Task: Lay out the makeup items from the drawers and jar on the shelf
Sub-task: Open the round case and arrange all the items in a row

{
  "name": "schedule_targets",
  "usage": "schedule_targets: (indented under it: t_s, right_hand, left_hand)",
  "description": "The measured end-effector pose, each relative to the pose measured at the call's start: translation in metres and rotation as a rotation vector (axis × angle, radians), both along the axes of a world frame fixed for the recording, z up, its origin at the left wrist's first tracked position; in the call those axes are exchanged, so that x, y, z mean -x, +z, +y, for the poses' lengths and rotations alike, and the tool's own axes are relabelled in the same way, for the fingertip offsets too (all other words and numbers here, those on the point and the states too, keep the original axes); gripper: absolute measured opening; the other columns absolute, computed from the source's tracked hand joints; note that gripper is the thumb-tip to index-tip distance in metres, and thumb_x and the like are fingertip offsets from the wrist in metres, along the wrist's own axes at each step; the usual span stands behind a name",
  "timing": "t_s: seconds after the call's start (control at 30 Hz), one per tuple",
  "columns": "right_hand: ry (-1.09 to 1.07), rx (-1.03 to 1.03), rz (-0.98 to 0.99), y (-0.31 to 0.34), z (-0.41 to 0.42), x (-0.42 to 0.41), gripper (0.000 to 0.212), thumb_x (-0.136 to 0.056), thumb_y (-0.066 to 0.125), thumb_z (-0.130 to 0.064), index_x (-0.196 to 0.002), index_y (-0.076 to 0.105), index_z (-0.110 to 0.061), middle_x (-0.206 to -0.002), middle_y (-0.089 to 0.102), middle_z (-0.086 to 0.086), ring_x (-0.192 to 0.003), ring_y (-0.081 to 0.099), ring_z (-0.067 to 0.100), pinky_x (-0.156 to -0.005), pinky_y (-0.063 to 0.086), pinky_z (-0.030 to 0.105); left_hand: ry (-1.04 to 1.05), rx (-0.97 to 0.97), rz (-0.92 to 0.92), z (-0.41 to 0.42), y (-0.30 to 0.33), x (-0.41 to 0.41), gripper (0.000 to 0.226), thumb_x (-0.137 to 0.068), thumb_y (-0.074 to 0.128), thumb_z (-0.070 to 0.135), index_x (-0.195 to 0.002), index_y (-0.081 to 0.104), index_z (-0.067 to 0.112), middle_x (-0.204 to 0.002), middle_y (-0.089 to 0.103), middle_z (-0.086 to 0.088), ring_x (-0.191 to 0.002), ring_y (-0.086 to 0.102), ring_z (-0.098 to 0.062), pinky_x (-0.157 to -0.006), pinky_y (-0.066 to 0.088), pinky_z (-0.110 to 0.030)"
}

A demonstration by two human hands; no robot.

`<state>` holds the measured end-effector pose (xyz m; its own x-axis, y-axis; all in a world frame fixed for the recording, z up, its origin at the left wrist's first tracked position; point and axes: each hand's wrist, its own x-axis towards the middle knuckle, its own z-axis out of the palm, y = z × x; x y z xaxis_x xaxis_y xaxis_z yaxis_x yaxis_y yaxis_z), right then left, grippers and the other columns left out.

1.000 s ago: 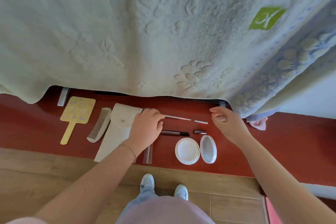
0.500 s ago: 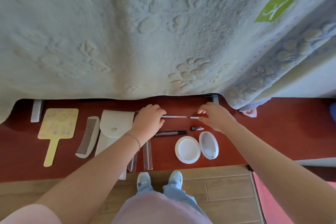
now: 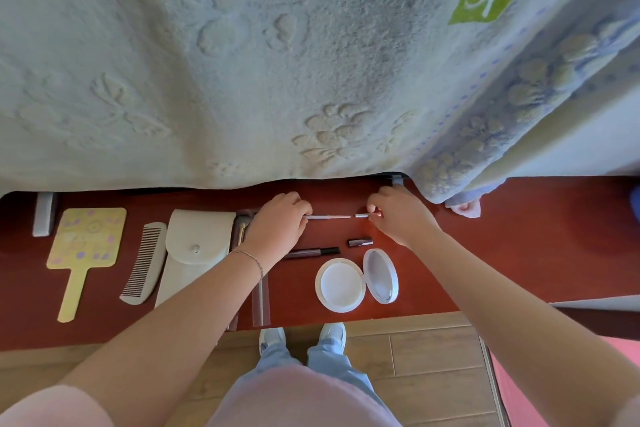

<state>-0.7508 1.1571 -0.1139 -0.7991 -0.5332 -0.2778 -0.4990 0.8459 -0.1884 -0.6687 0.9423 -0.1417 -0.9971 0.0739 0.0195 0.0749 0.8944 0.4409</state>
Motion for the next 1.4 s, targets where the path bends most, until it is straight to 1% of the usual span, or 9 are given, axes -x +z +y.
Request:
schedule_targets:
  t_s: [0.3,0.43,0.53,0.63,0.73,0.8,0.9,1.2,1.4]
  right_hand:
    - [0.007,0.061,0.011,0.001,0.003,-0.002,0.018,-0.084,0.061,-0.02,-0.101,0.063,-0.014,-0.099,0.058,0.007,-0.102,0.048,0.027,-0.086,0.044,0.036]
    - [0.047,0.225,0.059,0.006,0.007,-0.011,0.014,-0.076,0.068,-0.012,-0.089,0.066,-0.013,-0.087,0.061,0.006,-0.086,0.053,0.027,-0.075,0.048,0.038]
    - [0.09,0.213,-0.022,0.01,0.011,-0.02,0.016,-0.078,0.069,-0.021,-0.093,0.068,-0.017,-0.093,0.061,0.001,-0.09,0.049,0.021,-0.077,0.041,0.028]
    - [0.109,0.142,-0.093,0.009,0.014,-0.023,0.02,-0.08,0.067,-0.031,-0.099,0.067,-0.023,-0.097,0.056,-0.004,-0.094,0.044,0.017,-0.08,0.037,0.026]
    - [0.098,0.114,-0.123,0.007,0.018,-0.025,0.021,-0.081,0.065,-0.035,-0.1,0.067,-0.025,-0.095,0.054,-0.005,-0.096,0.044,0.016,-0.083,0.04,0.028]
    - [0.086,0.112,-0.115,0.006,0.019,-0.026,0.021,-0.081,0.065,-0.035,-0.099,0.068,-0.024,-0.096,0.057,-0.003,-0.095,0.045,0.016,-0.084,0.043,0.031]
    - [0.045,0.123,-0.083,0.003,0.022,-0.026,0.02,-0.081,0.065,-0.034,-0.098,0.068,-0.023,-0.095,0.059,-0.002,-0.093,0.046,0.016,-0.082,0.042,0.029]
    - [-0.001,0.201,0.041,-0.005,0.028,-0.022,0.015,-0.075,0.073,-0.022,-0.087,0.069,-0.015,-0.085,0.062,0.003,-0.086,0.051,0.023,-0.075,0.049,0.038]
    - [-0.01,0.24,0.065,-0.008,0.03,-0.023,0.014,-0.075,0.073,-0.019,-0.087,0.069,-0.013,-0.084,0.062,0.004,-0.087,0.052,0.025,-0.075,0.047,0.037]
  left_hand:
    - [-0.024,0.061,-0.002,0.003,0.0,0.001,0.024,-0.064,0.077,0.005,-0.085,0.067,0.01,-0.078,0.06,-0.008,-0.066,0.056,-0.029,-0.053,0.05,-0.036]
    - [-0.024,0.007,0.098,0.005,0.015,-0.01,0.02,-0.071,0.074,0.013,-0.089,0.066,0.011,-0.083,0.061,-0.005,-0.07,0.055,-0.024,-0.057,0.05,-0.035]
    - [-0.117,0.014,0.075,0.006,0.021,-0.027,0.019,-0.073,0.074,0.027,-0.086,0.068,0.015,-0.081,0.063,0.001,-0.073,0.057,-0.019,-0.059,0.047,-0.03]
    - [-0.186,0.051,-0.016,0.004,0.016,-0.038,0.026,-0.073,0.074,0.035,-0.09,0.069,0.017,-0.084,0.065,0.003,-0.08,0.059,-0.018,-0.067,0.046,-0.027]
    - [-0.202,0.092,-0.081,0.003,0.011,-0.041,0.026,-0.076,0.072,0.031,-0.097,0.069,0.016,-0.089,0.064,0.001,-0.085,0.059,-0.02,-0.071,0.045,-0.03]
    - [-0.197,0.111,-0.066,0.004,0.011,-0.041,0.022,-0.072,0.077,0.025,-0.09,0.07,0.016,-0.081,0.064,0.002,-0.077,0.06,-0.021,-0.065,0.047,-0.03]
    - [-0.173,0.115,-0.029,0.007,0.009,-0.038,0.022,-0.064,0.082,0.02,-0.082,0.07,0.016,-0.074,0.063,0.003,-0.07,0.061,-0.019,-0.06,0.049,-0.027]
    - [-0.13,0.148,0.03,0.017,0.005,-0.017,0.023,-0.063,0.081,0.013,-0.082,0.07,0.01,-0.075,0.061,-0.003,-0.066,0.056,-0.025,-0.054,0.051,-0.036]
    - [-0.134,0.145,0.053,0.022,0.002,-0.012,0.023,-0.062,0.082,0.012,-0.081,0.069,0.01,-0.074,0.061,-0.004,-0.065,0.055,-0.024,-0.053,0.05,-0.035]
